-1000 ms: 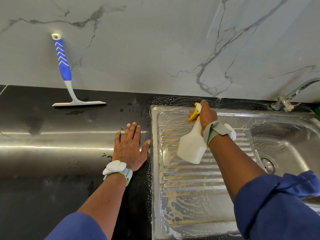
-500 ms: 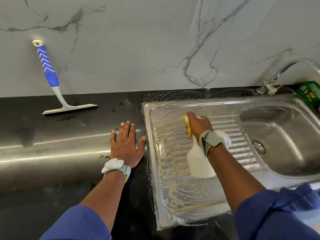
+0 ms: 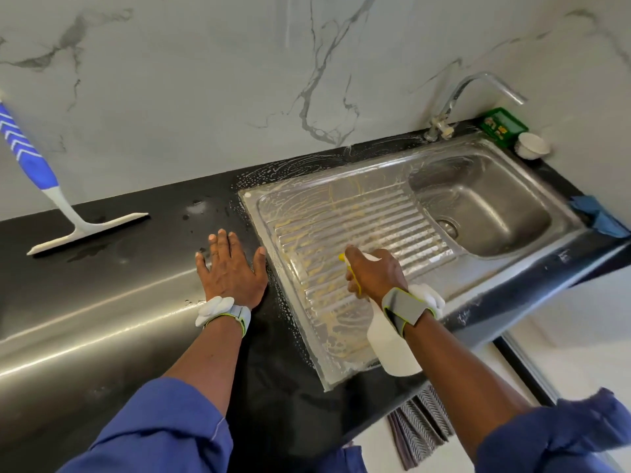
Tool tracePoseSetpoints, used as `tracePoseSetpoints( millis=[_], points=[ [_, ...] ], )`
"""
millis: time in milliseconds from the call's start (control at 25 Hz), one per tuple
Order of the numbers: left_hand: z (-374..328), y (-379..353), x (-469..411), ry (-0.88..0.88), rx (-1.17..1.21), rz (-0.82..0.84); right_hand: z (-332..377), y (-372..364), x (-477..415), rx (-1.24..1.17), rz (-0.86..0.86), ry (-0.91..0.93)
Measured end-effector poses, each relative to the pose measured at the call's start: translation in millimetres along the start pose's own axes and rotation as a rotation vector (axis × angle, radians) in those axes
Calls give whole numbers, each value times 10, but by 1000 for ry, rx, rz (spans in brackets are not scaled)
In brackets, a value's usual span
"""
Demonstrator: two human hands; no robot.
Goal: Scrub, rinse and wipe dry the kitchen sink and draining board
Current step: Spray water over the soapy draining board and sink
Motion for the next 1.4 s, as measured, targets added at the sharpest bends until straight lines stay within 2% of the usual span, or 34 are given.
tracePoseSetpoints(
  millis=[120, 240, 360, 480, 600, 720, 840, 1000, 1200, 1400],
  points=[
    [10, -4, 18, -18, -1, -1, -40, 67, 326, 9, 20, 7],
    [23, 3, 55, -34, 4, -10, -175, 184, 613, 4, -169, -46],
    [25, 17, 80, -52, 14, -3, -275, 226, 957, 95, -229, -68],
    [24, 20, 88, -74, 16, -2, -351, 241, 1293, 20, -185, -43],
    [36, 16, 84, -90, 14, 6, -536, 247, 1554, -102, -215, -131],
    [29, 39, 97, -100, 20, 11, -631, 204, 1722, -77, -174, -204],
    [5, 56, 131, -145, 29, 8, -619, 224, 1831, -78, -159, -198],
    [-3, 31, 135, -233, 29, 11, -773, 384, 1826, 2, -321, -271],
    [-14, 4, 129, -245, 46, 5, -966, 595, 1834, 82, -463, -326],
    [-21, -4, 120, -288, 67, -11, -1074, 852, 1596, 13, -596, -365]
  ],
)
Point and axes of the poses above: each hand's wrist, its own x-axis away from the middle knuckle, its own y-axis out of the back of the hand, z = x × y, the point moved 4 cm from there along -x, towards the middle knuckle, and after that the axes turned 12 degrees about y, right-handed, at the moved point
